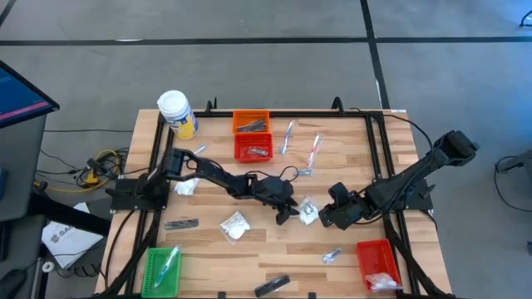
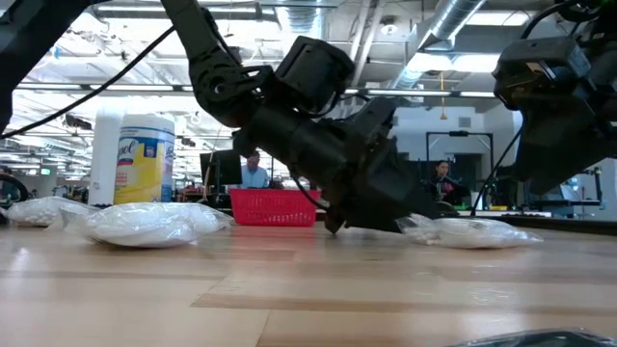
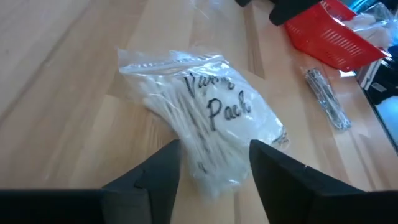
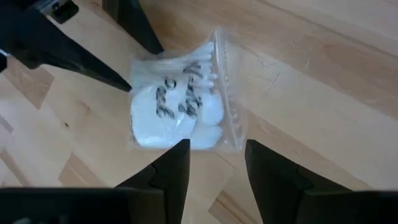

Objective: Pick & Place Travel size toiletries
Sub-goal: Put the cotton pack into the bottom red basket

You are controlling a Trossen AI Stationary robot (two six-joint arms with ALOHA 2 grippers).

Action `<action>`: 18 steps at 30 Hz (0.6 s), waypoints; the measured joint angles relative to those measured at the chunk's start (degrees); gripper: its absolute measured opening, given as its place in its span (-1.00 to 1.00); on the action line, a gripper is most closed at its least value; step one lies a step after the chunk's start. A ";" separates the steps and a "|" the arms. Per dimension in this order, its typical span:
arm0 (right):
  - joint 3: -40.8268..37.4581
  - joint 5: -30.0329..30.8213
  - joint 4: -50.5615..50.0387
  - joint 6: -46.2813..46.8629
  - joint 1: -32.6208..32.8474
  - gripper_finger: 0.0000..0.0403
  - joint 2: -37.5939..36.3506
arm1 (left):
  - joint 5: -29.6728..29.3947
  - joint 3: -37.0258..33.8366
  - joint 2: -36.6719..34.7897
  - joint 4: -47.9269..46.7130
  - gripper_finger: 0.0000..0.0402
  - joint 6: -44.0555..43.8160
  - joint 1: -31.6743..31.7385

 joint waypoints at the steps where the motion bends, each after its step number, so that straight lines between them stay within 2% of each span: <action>1: 0.00 0.00 0.04 0.02 0.00 -0.26 0.00 | -0.45 0.17 0.26 -0.06 -0.14 -0.02 -0.12; 5: 0.00 0.00 0.04 0.06 0.00 -0.26 0.00 | -0.43 0.22 0.50 -0.69 -0.43 -0.12 -0.13; 10: 0.00 0.00 0.13 -0.09 0.00 -0.27 0.00 | 0.15 0.10 0.61 -1.56 -0.92 1.89 -0.13; 13: 0.00 0.00 0.11 -0.13 0.00 -0.28 0.00 | 0.75 0.07 0.58 -1.86 -0.97 2.90 -0.13; 18: 0.00 0.00 0.15 -0.33 0.13 -0.26 0.00 | 0.98 -0.21 -1.40 -4.86 -1.00 9.97 -0.71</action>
